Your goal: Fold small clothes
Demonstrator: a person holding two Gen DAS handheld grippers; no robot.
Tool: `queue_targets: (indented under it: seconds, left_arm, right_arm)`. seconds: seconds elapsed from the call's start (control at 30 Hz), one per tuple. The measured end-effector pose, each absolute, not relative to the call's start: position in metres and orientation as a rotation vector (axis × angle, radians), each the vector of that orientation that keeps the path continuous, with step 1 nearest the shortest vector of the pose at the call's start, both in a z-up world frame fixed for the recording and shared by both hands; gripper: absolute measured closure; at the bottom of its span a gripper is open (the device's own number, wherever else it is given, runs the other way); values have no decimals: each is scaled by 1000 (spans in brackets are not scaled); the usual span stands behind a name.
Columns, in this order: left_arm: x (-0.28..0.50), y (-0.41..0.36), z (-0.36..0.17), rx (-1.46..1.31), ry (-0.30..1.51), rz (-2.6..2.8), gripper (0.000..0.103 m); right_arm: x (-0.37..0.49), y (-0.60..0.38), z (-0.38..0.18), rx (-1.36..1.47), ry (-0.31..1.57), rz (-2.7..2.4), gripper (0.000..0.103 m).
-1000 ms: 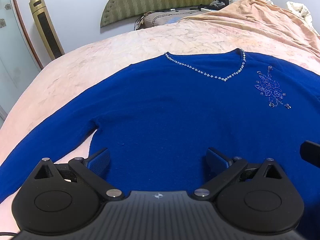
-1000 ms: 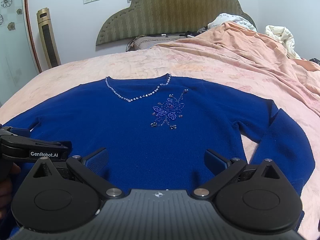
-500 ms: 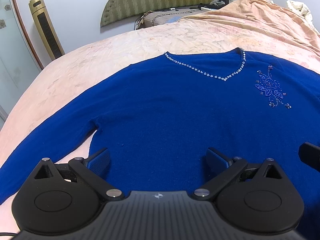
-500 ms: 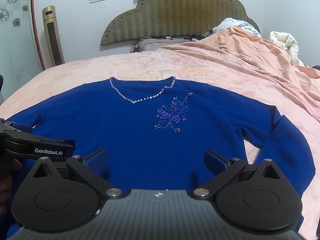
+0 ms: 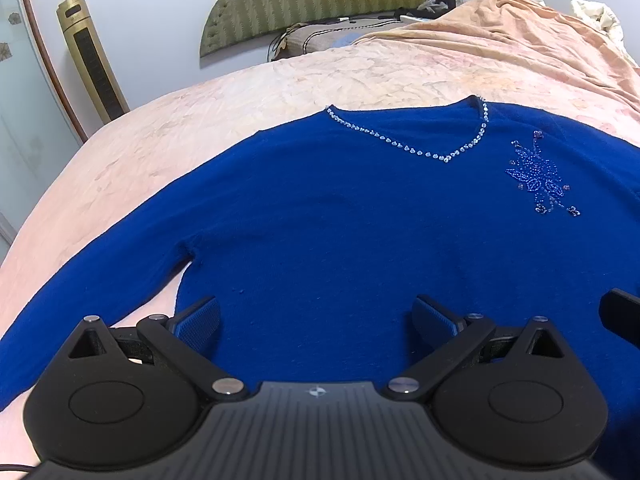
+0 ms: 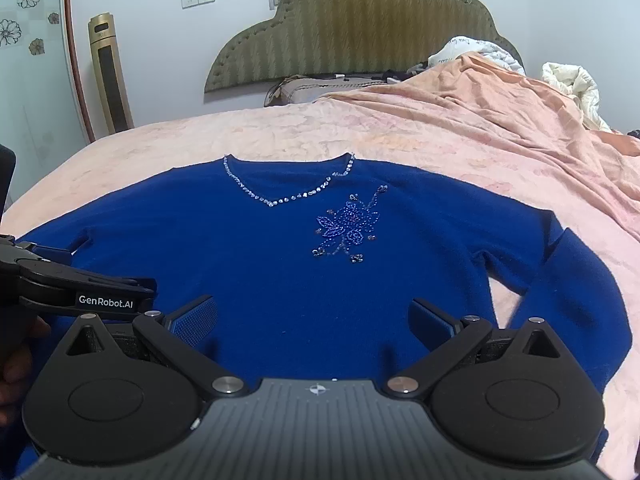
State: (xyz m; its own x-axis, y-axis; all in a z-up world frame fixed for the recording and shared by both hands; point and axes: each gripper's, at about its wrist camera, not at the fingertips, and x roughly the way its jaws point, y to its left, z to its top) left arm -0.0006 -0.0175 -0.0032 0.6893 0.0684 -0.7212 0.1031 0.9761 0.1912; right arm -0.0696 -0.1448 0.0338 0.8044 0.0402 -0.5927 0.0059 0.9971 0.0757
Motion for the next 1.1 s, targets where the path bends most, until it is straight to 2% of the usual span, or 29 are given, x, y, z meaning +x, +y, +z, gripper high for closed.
queue_targets:
  seconds: [1.1]
  left_arm:
    - [-16,-77,4,364,790,-61,0]
  right_arm:
    - [-104,-192,34,166,557,53,0]
